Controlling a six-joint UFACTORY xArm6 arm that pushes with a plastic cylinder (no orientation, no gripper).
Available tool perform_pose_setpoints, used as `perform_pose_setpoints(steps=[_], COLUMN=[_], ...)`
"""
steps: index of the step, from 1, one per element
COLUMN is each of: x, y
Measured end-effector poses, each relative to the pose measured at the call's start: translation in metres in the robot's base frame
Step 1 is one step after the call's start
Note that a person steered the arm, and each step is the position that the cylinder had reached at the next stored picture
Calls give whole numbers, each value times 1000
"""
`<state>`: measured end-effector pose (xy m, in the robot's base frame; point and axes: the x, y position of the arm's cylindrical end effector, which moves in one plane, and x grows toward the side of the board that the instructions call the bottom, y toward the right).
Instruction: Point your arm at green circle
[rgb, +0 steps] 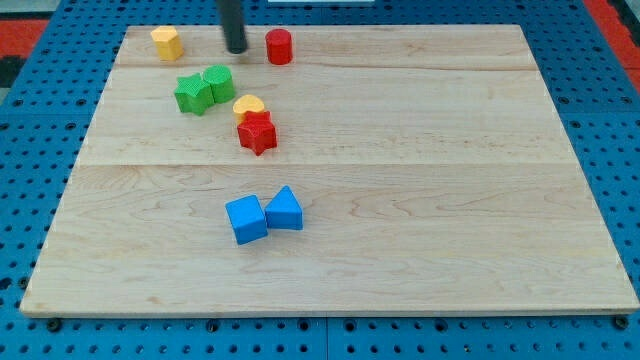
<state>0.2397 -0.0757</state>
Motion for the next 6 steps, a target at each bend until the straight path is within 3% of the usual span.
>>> perform_pose_setpoints(steps=[1,3,5,6], x=[15,7,7,7], y=[34,63,60,6])
